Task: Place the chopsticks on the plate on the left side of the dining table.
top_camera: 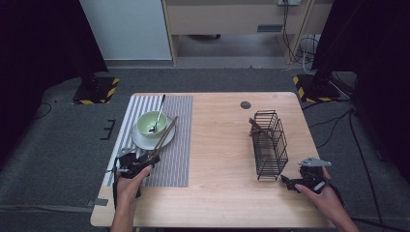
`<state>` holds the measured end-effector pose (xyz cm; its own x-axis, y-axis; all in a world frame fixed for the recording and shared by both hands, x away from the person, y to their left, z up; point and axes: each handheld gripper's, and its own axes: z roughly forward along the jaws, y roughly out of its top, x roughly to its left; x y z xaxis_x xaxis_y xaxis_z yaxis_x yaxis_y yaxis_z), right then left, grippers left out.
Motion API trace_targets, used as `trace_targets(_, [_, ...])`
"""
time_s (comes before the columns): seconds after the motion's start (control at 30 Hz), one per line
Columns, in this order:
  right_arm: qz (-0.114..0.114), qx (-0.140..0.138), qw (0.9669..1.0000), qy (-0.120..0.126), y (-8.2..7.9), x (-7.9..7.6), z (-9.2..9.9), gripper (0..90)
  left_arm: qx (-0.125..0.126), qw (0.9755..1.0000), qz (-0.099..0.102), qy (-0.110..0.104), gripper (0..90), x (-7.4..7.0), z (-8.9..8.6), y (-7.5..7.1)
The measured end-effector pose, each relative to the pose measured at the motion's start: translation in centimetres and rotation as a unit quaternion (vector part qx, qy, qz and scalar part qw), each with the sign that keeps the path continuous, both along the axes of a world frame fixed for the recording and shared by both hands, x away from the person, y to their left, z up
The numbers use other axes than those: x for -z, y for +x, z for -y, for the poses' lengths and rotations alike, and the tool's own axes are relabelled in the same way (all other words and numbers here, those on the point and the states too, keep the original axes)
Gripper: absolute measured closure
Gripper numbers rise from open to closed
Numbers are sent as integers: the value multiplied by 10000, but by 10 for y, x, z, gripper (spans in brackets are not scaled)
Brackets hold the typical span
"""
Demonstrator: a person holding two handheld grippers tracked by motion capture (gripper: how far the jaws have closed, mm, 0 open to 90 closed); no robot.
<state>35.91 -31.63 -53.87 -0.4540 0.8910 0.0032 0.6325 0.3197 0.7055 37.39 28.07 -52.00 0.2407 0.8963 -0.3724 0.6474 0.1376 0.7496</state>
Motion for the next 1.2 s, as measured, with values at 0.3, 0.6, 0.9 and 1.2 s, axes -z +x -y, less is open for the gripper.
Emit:
trace_targets(0.3, [0,1,10000,1,0,0,0,4,74,9997,-55,235,372,5,7,3])
trace_targets(0.6, [0,0,10000,-1,0,0,0,4,78,9993,-47,356,404,7,9,2])
trace_targets(0.9, [0,2,10000,1,0,0,0,4,88,9991,-46,407,452,9,9,0])
trace_targets(1.2, [0,8,10000,-1,0,0,0,4,73,9982,-112,585,558,9,10,2])
